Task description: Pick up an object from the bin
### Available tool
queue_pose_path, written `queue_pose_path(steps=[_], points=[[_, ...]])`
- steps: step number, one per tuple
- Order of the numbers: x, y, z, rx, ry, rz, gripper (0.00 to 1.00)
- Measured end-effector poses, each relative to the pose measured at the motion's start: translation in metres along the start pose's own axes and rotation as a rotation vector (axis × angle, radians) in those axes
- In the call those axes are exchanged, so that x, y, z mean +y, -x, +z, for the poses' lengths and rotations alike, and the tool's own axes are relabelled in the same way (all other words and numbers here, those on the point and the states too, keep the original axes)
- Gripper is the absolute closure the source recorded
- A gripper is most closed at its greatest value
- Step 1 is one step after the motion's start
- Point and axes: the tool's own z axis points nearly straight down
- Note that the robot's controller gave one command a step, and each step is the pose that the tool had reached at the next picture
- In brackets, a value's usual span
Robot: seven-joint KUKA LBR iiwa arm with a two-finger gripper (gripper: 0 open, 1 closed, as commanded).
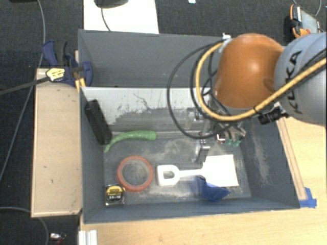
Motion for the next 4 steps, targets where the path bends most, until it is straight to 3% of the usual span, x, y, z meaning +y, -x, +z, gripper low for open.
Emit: queue_pose_path(steps=[1, 2, 3, 4], points=[[0.0, 0.0, 0.0, 0.0, 0.0, 0.0, 0.0], [-0.042, -0.008, 0.047, -0.004, 0.001, 0.099, 0.0], [-0.039, -0.033, 0.072, -0.005, 0.003, 0.091, 0.0], [-0.076, -0.018, 0.068, -0.01, -0.001, 0.109, 0.0]])
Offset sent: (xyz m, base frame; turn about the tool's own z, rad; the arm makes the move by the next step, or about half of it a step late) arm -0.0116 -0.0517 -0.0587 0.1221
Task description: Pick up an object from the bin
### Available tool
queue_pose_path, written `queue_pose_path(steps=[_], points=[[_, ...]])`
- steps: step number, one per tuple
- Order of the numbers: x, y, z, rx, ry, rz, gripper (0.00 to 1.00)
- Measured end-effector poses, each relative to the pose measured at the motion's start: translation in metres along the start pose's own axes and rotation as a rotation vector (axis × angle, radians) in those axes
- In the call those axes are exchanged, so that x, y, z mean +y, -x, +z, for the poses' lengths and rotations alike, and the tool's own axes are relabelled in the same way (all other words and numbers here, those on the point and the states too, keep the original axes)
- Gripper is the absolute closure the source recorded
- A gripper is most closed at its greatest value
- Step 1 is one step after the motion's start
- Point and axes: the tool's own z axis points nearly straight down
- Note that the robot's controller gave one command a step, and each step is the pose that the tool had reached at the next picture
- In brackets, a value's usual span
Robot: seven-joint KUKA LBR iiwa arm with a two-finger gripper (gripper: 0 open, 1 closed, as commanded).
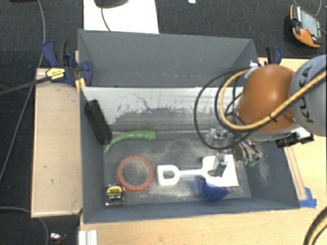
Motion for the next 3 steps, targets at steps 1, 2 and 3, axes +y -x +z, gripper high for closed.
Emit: queue_pose_path(steps=[1, 2, 3], points=[[0.011, -0.02, 0.035, 0.005, 0.005, 0.298, 0.0], [0.014, -0.002, 0.029, -0.002, 0.003, -0.049, 0.0], [0.01, -0.003, 0.031, 0.002, 0.004, 0.193, 0.0]])
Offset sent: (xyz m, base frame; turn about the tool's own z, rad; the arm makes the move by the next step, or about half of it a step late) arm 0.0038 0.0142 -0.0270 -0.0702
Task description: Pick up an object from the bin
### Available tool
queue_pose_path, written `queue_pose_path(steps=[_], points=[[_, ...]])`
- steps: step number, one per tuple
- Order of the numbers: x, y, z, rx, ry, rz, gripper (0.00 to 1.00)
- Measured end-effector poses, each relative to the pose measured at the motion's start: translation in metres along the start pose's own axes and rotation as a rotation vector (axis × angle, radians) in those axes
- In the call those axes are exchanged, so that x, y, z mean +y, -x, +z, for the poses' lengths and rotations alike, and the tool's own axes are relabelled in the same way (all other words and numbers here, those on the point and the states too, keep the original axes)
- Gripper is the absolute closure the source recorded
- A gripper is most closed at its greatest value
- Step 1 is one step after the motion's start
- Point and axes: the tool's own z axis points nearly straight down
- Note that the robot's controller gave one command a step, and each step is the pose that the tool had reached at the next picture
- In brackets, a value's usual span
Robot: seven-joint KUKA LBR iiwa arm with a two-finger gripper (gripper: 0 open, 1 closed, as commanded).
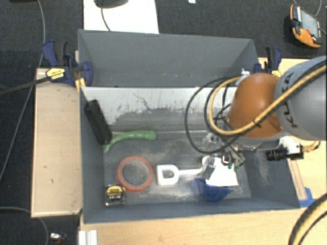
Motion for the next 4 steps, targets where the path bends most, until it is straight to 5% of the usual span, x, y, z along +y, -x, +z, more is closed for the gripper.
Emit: queue_pose_path(steps=[1, 2, 3, 4], points=[[-0.012, 0.012, 0.036, -0.007, 0.0, -0.21, 0.0], [-0.012, -0.018, 0.041, -0.005, 0.002, 0.088, 0.0], [-0.007, 0.0, 0.056, -0.01, 0.001, -0.098, 0.0], [-0.021, -0.017, 0.07, -0.005, 0.003, 0.24, 0.0]])
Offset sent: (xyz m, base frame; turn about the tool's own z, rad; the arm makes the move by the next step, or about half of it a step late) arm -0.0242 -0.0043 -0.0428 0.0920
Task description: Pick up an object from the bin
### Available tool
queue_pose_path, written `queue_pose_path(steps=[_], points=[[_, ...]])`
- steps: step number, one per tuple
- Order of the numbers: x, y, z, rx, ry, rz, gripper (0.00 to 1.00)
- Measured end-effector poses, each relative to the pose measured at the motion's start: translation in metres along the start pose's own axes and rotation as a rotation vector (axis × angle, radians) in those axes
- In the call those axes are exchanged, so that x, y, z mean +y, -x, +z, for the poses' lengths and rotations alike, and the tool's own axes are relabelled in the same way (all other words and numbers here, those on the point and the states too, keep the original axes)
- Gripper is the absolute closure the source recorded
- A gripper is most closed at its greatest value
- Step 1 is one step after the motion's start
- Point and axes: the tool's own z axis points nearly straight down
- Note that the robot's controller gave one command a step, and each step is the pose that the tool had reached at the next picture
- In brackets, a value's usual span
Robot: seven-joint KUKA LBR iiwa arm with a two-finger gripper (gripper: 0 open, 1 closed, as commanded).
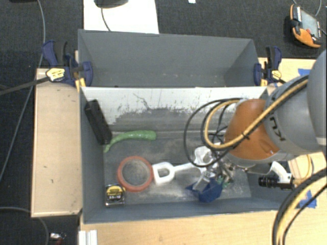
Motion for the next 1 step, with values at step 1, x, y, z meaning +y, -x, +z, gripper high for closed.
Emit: queue_pose_path(steps=[1], points=[[0.0252, 0.0051, 0.0026, -0.01, 0.003, -0.271, 1.0]])
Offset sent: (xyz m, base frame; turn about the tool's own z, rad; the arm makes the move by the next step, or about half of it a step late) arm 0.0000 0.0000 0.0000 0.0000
